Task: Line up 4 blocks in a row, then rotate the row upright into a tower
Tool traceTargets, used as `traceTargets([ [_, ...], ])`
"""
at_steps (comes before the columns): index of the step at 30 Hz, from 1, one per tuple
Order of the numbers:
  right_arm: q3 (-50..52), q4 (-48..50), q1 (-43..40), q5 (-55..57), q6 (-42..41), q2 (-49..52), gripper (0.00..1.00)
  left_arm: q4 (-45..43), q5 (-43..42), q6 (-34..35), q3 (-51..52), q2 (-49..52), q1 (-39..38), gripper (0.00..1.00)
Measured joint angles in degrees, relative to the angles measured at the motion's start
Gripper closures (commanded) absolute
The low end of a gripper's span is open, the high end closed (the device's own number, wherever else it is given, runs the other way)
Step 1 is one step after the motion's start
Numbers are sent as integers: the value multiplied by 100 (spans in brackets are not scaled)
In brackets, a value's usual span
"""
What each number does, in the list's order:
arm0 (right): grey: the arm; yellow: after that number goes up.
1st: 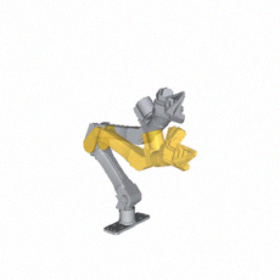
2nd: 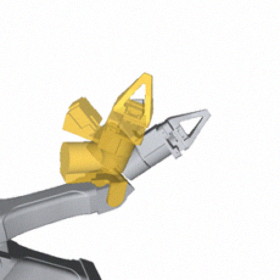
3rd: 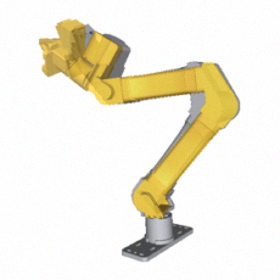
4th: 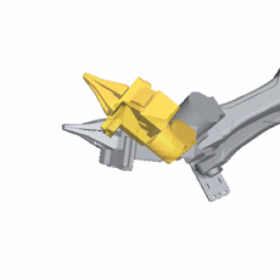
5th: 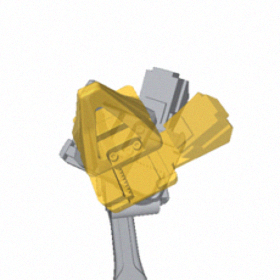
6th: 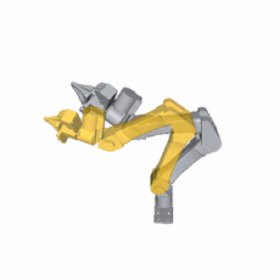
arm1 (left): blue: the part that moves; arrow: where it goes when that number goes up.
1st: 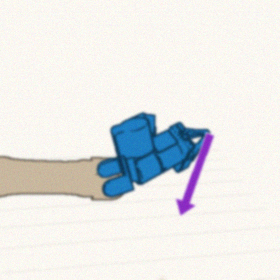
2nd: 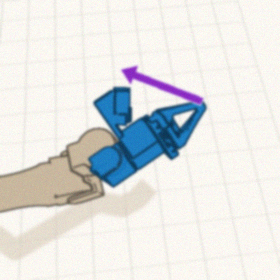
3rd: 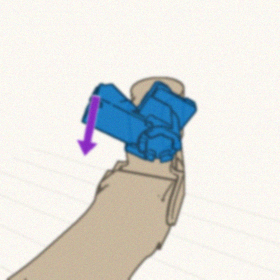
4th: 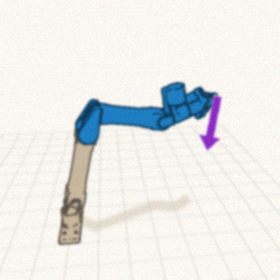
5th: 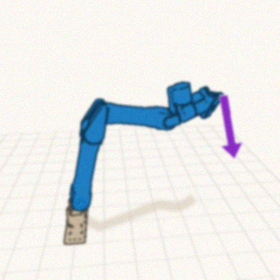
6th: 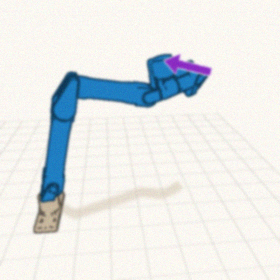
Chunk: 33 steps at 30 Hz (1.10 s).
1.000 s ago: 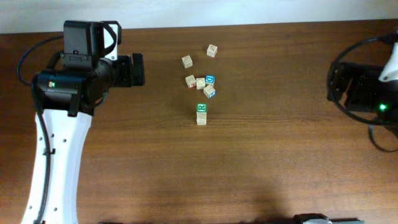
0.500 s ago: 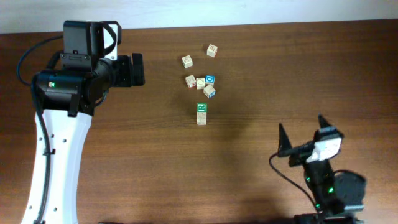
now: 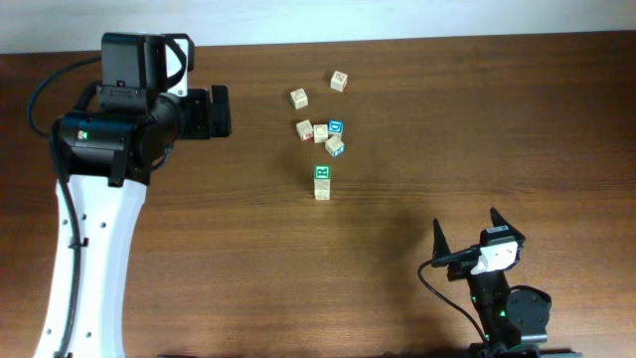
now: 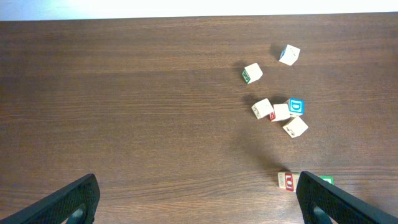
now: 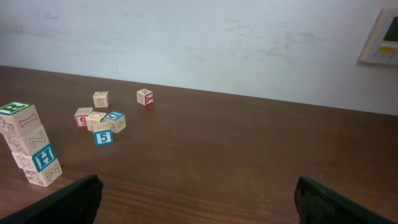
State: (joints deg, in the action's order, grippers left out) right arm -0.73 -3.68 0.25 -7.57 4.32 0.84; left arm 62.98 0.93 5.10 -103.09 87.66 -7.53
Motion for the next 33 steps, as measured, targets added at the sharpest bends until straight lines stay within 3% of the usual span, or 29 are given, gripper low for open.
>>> traceTargets([
  [20,0,0,0,2,-2,2,2,-267,92,0,76,-44,0,1],
  [22,0,0,7,15,-2,0,2,-1668,144,-105,1049,-691,0,1],
  [27,0,0,11,20,-2,-4,2,-4852,76,-522,4310,-3547,227,1],
  [31,0,-2,11,20,0,-9,2,-5928,-153,-732,6957,-5316,723,1],
  [33,0,-2,11,20,-2,-11,2,-6076,-179,-975,7632,-5829,730,1],
])
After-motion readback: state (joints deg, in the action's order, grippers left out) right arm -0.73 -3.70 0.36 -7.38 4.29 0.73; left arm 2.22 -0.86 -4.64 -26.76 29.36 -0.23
